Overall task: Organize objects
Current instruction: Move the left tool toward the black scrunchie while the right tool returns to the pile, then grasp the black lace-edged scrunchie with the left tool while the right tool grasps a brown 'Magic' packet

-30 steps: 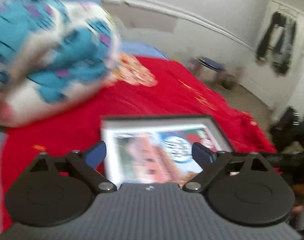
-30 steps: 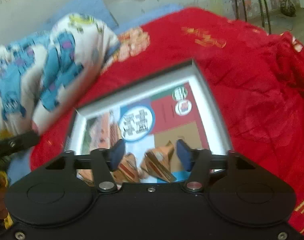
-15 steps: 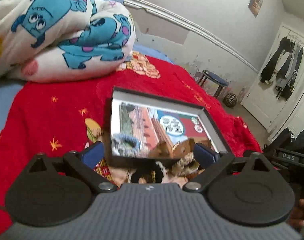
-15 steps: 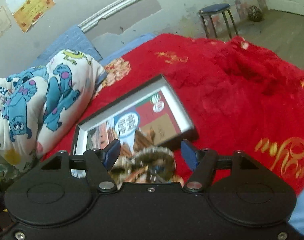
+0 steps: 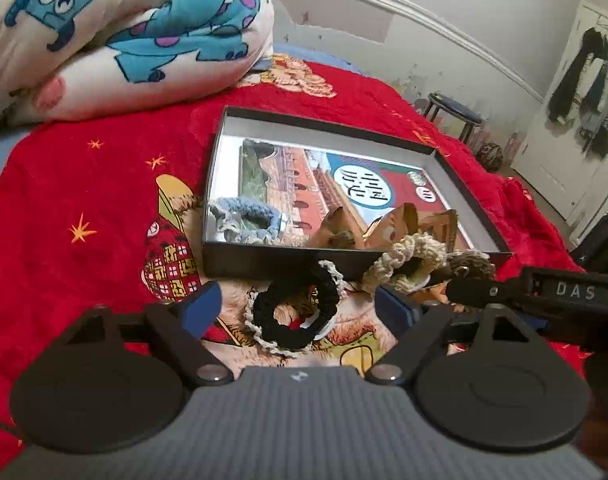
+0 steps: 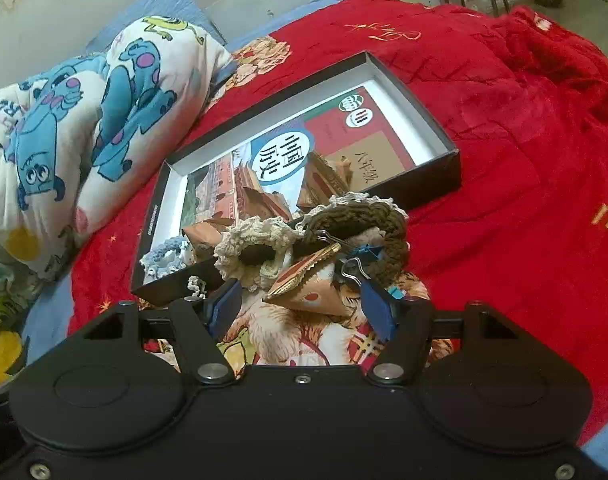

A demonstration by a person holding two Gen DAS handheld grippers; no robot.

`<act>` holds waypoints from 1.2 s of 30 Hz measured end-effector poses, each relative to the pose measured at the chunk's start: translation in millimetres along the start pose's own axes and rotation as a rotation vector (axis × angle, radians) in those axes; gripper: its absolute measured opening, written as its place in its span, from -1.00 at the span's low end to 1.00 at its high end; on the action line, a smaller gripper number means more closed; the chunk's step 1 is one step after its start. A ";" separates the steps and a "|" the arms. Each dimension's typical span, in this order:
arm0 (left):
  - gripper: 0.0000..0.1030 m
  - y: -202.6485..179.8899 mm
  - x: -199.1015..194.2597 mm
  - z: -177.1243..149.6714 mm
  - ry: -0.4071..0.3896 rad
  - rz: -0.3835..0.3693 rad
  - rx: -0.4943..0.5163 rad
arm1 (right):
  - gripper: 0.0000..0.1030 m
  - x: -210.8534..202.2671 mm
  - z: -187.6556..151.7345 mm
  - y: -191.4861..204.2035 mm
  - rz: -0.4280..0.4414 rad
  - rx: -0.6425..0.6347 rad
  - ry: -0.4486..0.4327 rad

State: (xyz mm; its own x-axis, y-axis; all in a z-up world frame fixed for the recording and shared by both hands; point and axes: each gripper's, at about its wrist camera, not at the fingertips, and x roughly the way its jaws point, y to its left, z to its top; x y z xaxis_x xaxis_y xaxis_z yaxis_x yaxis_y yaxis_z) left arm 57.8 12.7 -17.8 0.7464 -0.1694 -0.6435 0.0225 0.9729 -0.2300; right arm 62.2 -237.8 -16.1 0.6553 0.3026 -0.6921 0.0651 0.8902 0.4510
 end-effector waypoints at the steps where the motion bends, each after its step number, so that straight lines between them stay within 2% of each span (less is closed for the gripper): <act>1: 0.65 -2.0 1.4 -0.8 -0.004 0.012 0.012 | 0.25 1.5 0.8 1.6 -0.005 -0.011 -0.008; 3: 0.64 -5.4 3.1 -1.4 -0.013 0.022 0.039 | 0.25 5.3 4.5 4.8 -0.003 -0.033 -0.017; 7: 0.57 -5.9 7.7 -2.6 0.007 0.000 0.023 | 0.19 11.1 7.9 8.5 0.007 -0.051 -0.011; 14: 0.29 -11.3 18.5 -6.2 0.042 0.017 0.036 | 0.09 20.4 8.2 11.1 0.003 -0.060 0.003; 18: 0.29 -12.8 22.1 -6.3 0.041 0.033 0.043 | 0.05 24.9 6.5 13.1 -0.011 -0.073 0.007; 25: 0.28 -20.0 32.8 -11.0 0.071 0.013 0.091 | -0.05 43.5 3.2 10.1 -0.037 -0.051 0.059; 26: 0.04 -20.8 33.5 -12.0 0.071 0.017 0.099 | -0.06 44.7 3.0 9.6 -0.042 -0.046 0.060; 27: -0.35 -21.4 34.9 -13.1 0.079 0.023 0.106 | -0.06 45.3 2.5 8.9 -0.041 -0.041 0.062; 28: -0.52 -21.2 37.2 -14.1 0.097 0.028 0.108 | -0.06 45.8 1.9 8.7 -0.038 -0.036 0.063; 36: -0.67 -23.1 31.8 -17.0 0.077 0.037 0.123 | -0.20 46.7 -0.7 8.9 -0.061 -0.029 0.064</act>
State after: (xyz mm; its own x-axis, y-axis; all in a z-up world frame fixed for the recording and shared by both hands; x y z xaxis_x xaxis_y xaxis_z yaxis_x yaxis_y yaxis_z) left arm 69.7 -17.8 -45.4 0.6954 -0.1401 -0.7048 0.0812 0.9898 -0.1167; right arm 92.8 -215.5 -44.8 0.6011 0.2683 -0.7528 0.0810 0.9166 0.3914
